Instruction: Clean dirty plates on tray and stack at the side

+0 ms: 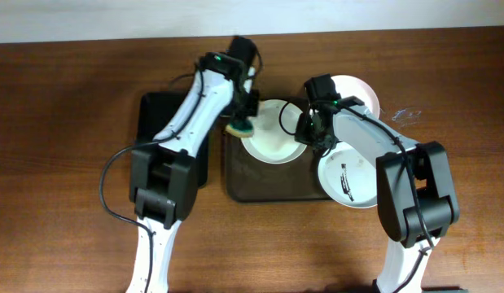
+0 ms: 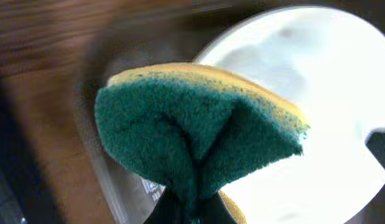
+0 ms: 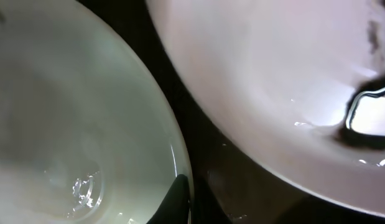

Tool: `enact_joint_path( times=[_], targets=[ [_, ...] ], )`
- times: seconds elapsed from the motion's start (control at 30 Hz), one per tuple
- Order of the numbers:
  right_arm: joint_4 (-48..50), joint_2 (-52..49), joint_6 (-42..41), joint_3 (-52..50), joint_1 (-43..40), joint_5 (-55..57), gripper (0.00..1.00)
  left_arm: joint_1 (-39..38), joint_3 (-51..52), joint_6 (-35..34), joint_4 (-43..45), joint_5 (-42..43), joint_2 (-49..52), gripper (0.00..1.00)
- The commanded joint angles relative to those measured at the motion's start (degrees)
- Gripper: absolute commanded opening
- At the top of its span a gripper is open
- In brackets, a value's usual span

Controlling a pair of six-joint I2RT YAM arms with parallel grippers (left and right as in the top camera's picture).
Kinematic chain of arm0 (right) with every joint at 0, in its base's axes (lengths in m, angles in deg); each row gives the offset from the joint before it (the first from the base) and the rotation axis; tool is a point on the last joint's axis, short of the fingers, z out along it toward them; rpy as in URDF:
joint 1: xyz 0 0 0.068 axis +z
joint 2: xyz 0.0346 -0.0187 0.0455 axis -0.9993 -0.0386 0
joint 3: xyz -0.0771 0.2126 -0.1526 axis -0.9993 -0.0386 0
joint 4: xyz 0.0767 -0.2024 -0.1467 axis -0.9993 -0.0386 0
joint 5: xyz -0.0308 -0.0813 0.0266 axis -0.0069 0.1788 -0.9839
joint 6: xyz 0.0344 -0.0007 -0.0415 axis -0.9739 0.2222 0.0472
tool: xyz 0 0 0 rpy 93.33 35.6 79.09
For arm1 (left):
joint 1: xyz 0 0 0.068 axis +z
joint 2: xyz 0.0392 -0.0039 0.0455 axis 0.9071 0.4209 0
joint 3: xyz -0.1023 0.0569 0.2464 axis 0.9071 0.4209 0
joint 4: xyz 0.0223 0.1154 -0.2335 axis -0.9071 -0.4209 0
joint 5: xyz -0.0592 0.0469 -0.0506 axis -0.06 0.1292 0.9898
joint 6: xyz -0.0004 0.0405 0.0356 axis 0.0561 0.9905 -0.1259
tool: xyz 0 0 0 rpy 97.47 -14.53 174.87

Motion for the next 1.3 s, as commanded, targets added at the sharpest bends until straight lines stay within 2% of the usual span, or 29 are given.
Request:
enact_joint_path(
  times=[0.0, 0.07, 0.17, 0.3, 0.4, 0.5, 0.53, 0.6, 0.7, 0.8, 0.83, 0.93, 1.0, 1.07, 1.1, 1.17, 1.27],
  targets=[
    [-0.4, -1.1, 2.1, -2.2, 0.6, -0.5, 0.04, -2.6, 4.8, 10.3, 5.8, 2.7, -0.3, 0.00],
    [-0.4, -1.1, 2.1, -2.2, 0.6, -0.5, 0.04, -3.1, 7.1, 10.7, 9.6, 2.4, -0.3, 0.00],
    [-0.4, -1.1, 3.0, -2.2, 0.6, -0.6, 0.04, -2.9, 13.0, 10.9, 21.3, 2.0, -0.2, 0.00],
    [-0.5, -1.1, 3.4, -2.3, 0.6, -0.6, 0.04, -2.9, 13.7, 9.9, 28.0, 0.7, 0.2, 0.00],
    [-0.2, -1.1, 3.6, -3.0, 0.6, -0.5, 0.04, -2.2, 13.7, -3.5, 28.2, -2.7, 3.0, 0.00],
    [0.3, -1.1, 3.6, -3.2, 0.6, -0.5, 0.04, 0.0, 13.7, -28.1, 24.5, -3.3, 3.7, 0.00],
    [0.4, -1.1, 3.6, -3.3, 0.6, -0.5, 0.04, 0.2, 13.7, -30.5, 22.6, -1.6, 3.7, 0.00],
    [0.5, -1.1, 3.6, -3.3, 0.6, -0.5, 0.04, 0.3, 13.7, -30.2, 18.6, 2.6, 3.7, 0.00],
    [0.6, -1.1, 3.6, -3.4, 0.6, -0.5, 0.04, 0.3, 13.7, -23.0, 19.1, 9.4, 3.7, 0.00],
    [0.8, -1.1, 3.6, -3.6, 0.6, -0.5, 0.04, 0.3, 13.7, -11.2, 19.1, 18.1, 3.7, 0.00],
    [0.9, -1.1, 3.6, -3.6, 0.6, -0.5, 0.04, 0.3, 13.7, -8.8, 19.1, 17.2, 3.7, 0.00],
    [0.8, -1.1, 3.6, -3.6, 0.6, -0.5, 0.04, 0.4, 13.7, -9.9, 19.1, 3.8, 3.7, 0.00],
    [0.8, -1.1, 3.6, -3.6, 0.6, -0.5, 0.04, 0.4, 13.7, -20.9, 18.2, -3.4, 3.7, 0.00],
    [0.8, -1.1, 3.6, -3.6, 0.6, -0.5, 0.04, 0.3, 13.7, -27.8, 17.6, -10.6, 3.7, 0.00],
    [0.8, -1.1, 3.6, -3.6, 0.6, -0.5, 0.04, 0.2, 13.7, -29.0, 18.6, -12.7, 3.7, 0.00],
    [0.8, -1.1, 3.6, -3.6, 0.6, -0.5, 0.04, 0.3, 13.7, -28.8, 22.5, -13.8, 3.7, 0.00],
    [0.9, -1.1, 3.6, -3.8, 0.6, -0.5, 0.04, 0.2, 13.7, -21.2, 25.8, -15.5, 3.7, 0.00]
  ],
)
